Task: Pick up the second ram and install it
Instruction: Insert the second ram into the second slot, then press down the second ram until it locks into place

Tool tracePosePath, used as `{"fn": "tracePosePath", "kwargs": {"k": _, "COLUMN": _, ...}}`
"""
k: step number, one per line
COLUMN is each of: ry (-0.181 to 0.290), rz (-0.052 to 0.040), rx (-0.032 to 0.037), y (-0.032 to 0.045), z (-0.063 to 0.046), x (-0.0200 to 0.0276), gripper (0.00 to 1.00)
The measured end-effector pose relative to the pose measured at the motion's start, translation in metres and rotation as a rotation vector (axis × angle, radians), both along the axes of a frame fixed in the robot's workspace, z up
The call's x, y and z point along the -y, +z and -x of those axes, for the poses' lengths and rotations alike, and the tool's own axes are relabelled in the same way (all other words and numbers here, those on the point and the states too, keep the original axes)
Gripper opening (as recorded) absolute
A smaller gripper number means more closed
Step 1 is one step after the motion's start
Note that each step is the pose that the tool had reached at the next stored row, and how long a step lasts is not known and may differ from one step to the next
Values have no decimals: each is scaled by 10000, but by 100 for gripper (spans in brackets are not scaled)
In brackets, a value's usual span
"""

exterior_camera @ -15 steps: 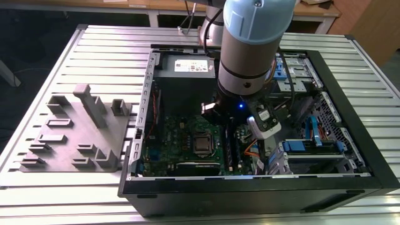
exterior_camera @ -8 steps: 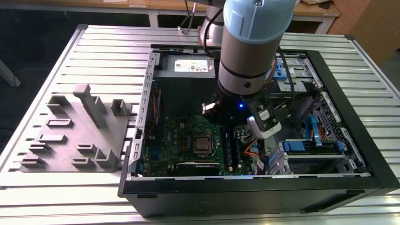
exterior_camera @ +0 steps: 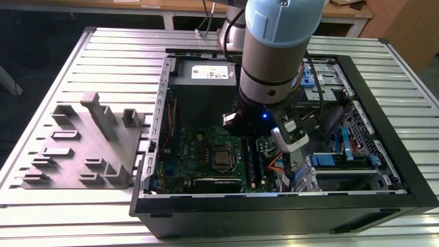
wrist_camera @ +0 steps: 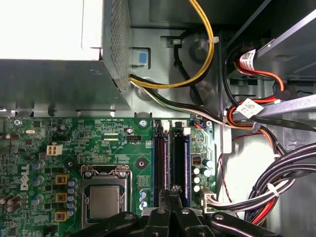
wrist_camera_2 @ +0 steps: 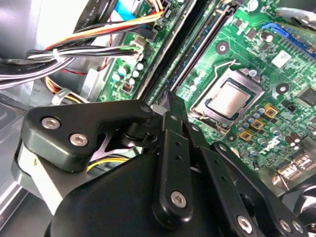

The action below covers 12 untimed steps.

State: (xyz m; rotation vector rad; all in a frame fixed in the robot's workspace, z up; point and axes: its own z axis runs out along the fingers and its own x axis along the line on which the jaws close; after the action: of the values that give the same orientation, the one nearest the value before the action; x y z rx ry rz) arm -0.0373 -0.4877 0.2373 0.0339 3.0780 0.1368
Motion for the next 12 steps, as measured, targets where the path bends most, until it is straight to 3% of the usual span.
{"fn": "tracePosePath", "kwargs": {"k": 6, "ry": -2, "rz": 0, "rx": 3, "y": 31, "z": 2, "x": -1, "gripper": 7}}
{"fn": "tracePosePath", "kwargs": {"k": 12, "ry": -1, "rz": 0, "rx": 4, "y": 29, "z": 2, "x": -33, "gripper": 7}}
